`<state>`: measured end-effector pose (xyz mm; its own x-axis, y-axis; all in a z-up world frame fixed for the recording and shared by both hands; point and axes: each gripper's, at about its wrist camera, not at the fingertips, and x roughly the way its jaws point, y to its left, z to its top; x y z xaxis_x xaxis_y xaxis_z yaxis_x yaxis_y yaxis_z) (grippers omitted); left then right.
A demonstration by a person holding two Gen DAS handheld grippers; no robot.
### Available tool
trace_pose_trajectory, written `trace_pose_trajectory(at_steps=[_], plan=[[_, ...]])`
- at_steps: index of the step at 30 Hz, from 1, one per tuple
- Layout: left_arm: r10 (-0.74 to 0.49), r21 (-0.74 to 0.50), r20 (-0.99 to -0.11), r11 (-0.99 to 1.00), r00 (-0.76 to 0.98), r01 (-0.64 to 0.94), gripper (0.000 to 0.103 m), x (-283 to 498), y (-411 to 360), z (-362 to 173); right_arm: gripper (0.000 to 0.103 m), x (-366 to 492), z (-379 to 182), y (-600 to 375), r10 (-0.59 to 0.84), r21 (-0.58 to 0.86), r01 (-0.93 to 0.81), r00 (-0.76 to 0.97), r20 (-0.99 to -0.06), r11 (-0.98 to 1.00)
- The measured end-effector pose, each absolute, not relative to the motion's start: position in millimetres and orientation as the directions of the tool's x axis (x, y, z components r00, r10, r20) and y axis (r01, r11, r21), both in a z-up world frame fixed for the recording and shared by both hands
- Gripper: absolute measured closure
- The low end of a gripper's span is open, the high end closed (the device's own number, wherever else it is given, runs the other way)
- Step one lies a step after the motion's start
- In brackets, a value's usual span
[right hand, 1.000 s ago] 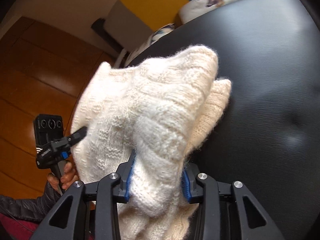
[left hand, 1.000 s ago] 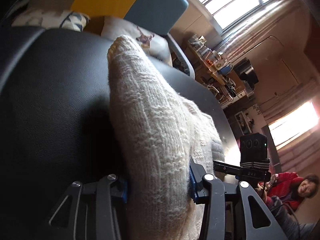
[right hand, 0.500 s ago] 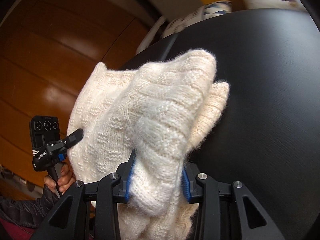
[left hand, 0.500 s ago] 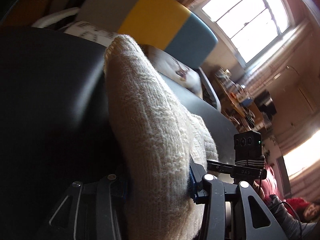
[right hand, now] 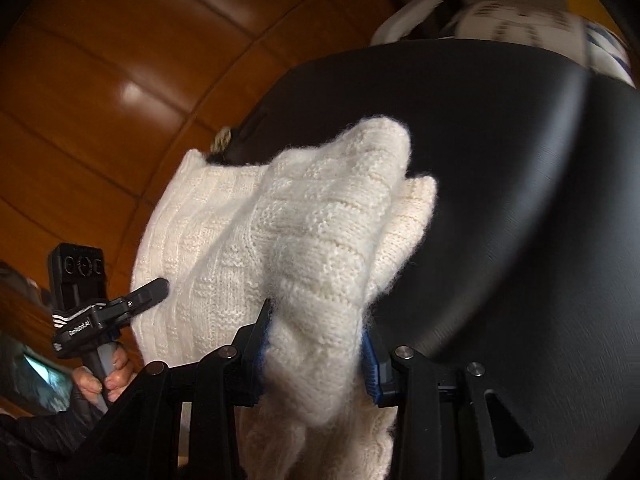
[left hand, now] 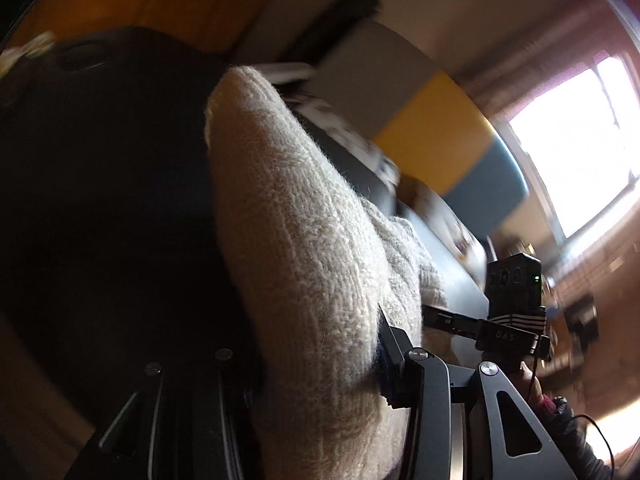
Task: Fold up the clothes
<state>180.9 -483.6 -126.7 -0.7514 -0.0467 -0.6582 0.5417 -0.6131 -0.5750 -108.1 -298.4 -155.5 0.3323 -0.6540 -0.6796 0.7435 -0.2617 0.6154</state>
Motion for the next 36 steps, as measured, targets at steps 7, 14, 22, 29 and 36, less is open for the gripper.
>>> trace_pose_trajectory(at_steps=[7, 14, 22, 29, 36], plan=[[-0.089, -0.568, -0.743, -0.441, -0.663, 0.695, 0.052, 217.0, -533.9, -160.7, 0.055, -87.6, -158.5, -347.5, -0.566, 0.496, 0.828, 0.285, -0.773, -0.261], [-0.194, -0.48, -0.794, -0.381, -0.576, 0.79, 0.035, 234.0, -533.0, -152.5, 0.043, -56.9, -122.1, -334.6, -0.605, 0.243, 0.942, 0.055, -0.795, -0.232], [-0.462, -0.357, -0.722, -0.39, -0.516, 0.849, 0.027, 221.5, -507.0, -102.4, 0.044, 6.4, -100.7, -386.8, -0.621, 0.037, 0.996, 0.081, -0.78, 0.083], [-0.384, -0.381, -0.793, -0.293, -0.473, 0.877, 0.027, 182.2, -514.2, -119.1, 0.044, -28.6, -153.8, -374.2, -0.602, 0.129, 0.992, 0.102, -0.792, -0.002], [-0.441, -0.265, -0.812, -0.304, -0.382, 0.915, 0.021, 156.8, -496.1, -136.4, 0.044, -27.2, -154.7, -359.0, -0.655, 0.103, 0.995, 0.068, -0.752, -0.015]])
